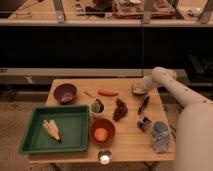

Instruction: Wipe table surface with sponge

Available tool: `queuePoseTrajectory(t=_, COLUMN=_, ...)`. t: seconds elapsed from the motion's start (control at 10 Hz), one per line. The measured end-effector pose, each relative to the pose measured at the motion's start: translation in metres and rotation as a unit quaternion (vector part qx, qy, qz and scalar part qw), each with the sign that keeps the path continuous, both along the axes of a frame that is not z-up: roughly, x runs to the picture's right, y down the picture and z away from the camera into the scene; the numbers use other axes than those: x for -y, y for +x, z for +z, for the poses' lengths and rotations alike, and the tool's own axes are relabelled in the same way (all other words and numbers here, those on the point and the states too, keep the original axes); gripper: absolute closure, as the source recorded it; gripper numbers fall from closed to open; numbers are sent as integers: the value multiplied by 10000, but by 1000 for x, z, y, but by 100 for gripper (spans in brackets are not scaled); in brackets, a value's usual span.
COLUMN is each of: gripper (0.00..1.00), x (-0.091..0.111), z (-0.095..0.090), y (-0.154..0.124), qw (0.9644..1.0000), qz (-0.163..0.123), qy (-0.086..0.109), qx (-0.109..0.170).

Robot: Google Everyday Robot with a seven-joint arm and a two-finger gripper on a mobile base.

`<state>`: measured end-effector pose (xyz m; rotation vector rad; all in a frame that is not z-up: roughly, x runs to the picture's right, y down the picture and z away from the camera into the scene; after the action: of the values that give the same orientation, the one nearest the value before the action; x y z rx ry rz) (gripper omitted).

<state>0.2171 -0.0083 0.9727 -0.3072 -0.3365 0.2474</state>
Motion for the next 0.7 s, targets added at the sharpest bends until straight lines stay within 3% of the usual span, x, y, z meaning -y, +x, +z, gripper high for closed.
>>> queuePoseTrajectory(t=0.3, gripper=100, x=13, z=31, y=-19, qw=9999, qz=-126, qy=-24, qx=-11)
queuePoseTrajectory(t=0.5, gripper=100, x=15, z=34, y=-35, qw=9996, qz=-290, qy=10, qx=43)
queuePoseTrajectory(t=0.7, gripper=100, x=22, z=27, y=-63, qw=9981, qz=-515, qy=125, qx=310)
